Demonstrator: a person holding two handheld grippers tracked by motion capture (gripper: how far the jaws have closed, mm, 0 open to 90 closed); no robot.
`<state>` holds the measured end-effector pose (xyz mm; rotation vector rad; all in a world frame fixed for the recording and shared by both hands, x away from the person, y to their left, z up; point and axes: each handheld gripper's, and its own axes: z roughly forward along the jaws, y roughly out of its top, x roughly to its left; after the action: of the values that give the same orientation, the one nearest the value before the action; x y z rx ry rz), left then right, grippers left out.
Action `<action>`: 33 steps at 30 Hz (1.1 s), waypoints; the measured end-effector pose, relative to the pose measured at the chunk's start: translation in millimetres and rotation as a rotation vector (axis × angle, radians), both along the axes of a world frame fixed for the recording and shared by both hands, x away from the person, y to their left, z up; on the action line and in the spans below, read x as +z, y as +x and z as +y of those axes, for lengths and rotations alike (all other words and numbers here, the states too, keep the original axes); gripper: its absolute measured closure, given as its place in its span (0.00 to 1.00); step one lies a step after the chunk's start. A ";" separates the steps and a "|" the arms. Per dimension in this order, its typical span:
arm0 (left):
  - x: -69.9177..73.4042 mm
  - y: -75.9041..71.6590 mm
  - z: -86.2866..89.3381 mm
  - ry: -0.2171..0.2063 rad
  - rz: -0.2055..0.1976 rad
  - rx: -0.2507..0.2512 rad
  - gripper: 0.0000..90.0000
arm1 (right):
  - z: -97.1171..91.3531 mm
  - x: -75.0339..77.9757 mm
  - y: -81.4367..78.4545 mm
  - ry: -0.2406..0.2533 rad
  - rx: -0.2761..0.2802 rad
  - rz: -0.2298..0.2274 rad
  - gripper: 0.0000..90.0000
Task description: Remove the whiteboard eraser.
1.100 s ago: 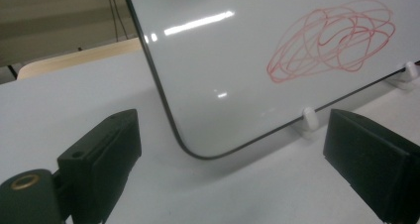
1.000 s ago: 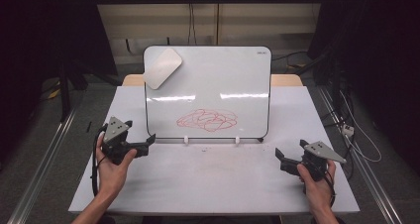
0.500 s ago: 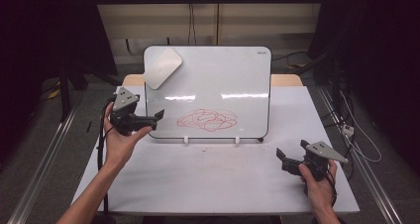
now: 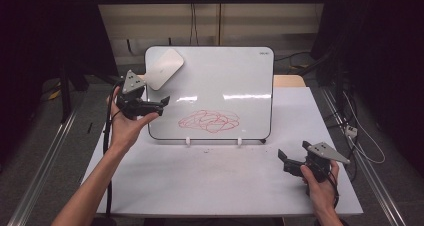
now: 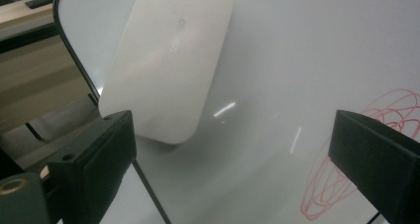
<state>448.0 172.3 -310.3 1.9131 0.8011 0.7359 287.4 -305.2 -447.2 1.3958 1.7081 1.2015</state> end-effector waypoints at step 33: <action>27.6 49.6 -26.8 0.220 -0.105 0.036 0.18 | 7.8 0.9 4.7 -0.002 0.035 0.000 0.06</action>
<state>497.6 145.5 -282.8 2.0396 0.7149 0.9723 292.1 -297.4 -446.3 1.3697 1.7395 1.2189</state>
